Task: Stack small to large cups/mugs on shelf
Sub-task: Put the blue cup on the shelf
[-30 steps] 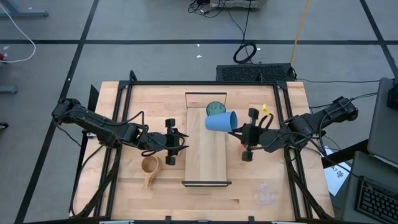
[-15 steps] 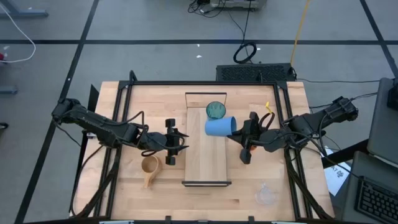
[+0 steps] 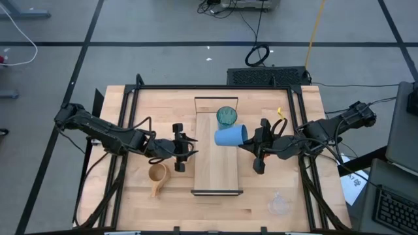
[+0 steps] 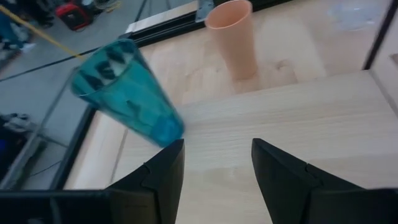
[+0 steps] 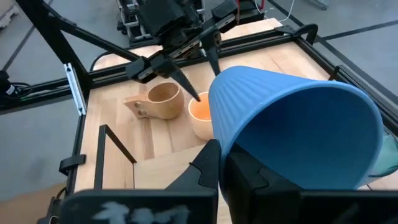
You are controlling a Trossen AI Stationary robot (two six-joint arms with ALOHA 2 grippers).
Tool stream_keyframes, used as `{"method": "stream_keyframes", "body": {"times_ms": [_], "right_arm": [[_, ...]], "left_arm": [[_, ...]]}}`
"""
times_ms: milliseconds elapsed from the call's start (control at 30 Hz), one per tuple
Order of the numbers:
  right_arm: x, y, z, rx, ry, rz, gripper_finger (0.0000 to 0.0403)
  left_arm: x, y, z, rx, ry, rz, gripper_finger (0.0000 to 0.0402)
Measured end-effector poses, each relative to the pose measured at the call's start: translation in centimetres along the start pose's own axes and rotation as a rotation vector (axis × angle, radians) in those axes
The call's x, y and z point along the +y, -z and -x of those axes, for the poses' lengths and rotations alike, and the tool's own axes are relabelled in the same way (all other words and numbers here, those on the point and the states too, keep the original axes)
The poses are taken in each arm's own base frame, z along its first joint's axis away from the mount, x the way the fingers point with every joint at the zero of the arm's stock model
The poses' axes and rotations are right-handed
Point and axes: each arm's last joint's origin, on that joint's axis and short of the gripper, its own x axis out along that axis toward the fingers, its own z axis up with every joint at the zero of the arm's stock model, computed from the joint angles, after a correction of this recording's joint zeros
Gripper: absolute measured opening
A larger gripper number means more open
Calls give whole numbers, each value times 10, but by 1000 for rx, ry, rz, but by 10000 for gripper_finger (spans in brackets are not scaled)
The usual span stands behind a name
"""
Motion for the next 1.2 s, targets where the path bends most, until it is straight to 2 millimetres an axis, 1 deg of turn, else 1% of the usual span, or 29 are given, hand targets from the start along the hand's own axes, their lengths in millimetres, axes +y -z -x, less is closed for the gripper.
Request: {"method": "stream_keyframes", "body": {"times_ms": [133, 200, 400, 533, 633, 800, 933, 1100, 1200], "right_arm": [[-4, -4, -4, -13, 10, 2, 0], [-7, -7, -7, 6, -20, 0, 0], [-10, -20, -18, 50, -81, -13, 0], [-12, -27, -28, 145, -101, 3, 0], [-13, -31, -33, 254, -80, 21, 0], [-9, -44, -40, 367, -22, 49, 0], [-6, -52, -52, 443, -11, 54, 0], [-6, -53, -70, 568, 0, 38, 0], [-7, -49, -83, 641, 2, 27, 0]], "left_arm": [[3, 2, 1, 26, -90, -3, 189], [5, 3, 3, 39, -128, 6, 189], [20, 5, 10, 46, -196, 136, 189], [24, 7, 11, 65, -188, 162, 189], [27, 8, 9, 74, -197, 182, 189], [31, 9, 8, 75, -212, 218, 189], [32, 9, 8, 76, -215, 220, 189], [32, 9, 8, 76, -215, 220, 189], [32, 9, 8, 76, -215, 220, 188]]}}
